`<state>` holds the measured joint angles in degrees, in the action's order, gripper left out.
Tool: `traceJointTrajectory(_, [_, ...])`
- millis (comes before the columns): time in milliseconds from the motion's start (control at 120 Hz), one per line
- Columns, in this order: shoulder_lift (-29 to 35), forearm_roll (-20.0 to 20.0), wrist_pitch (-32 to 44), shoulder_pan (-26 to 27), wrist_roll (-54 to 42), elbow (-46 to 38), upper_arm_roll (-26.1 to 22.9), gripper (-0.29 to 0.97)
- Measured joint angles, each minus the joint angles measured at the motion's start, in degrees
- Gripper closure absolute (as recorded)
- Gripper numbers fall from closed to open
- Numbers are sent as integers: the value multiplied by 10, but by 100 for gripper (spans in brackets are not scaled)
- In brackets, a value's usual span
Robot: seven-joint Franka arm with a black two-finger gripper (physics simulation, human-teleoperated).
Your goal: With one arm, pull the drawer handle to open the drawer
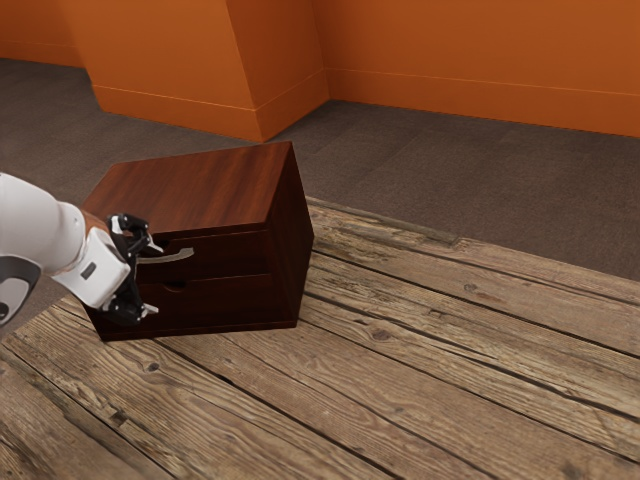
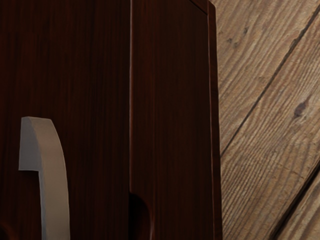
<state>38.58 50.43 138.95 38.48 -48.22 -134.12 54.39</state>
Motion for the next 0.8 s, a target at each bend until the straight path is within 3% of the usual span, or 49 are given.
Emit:
traceJointTrajectory(558, [-4, 6, 5, 2, 15, -16, 11, -2])
traceJointTrajectory(658, [-4, 5, 3, -17, 19, -24, -13, 9])
traceJointTrajectory(800, [2, 12, 2, -47, 25, -42, -39, 13])
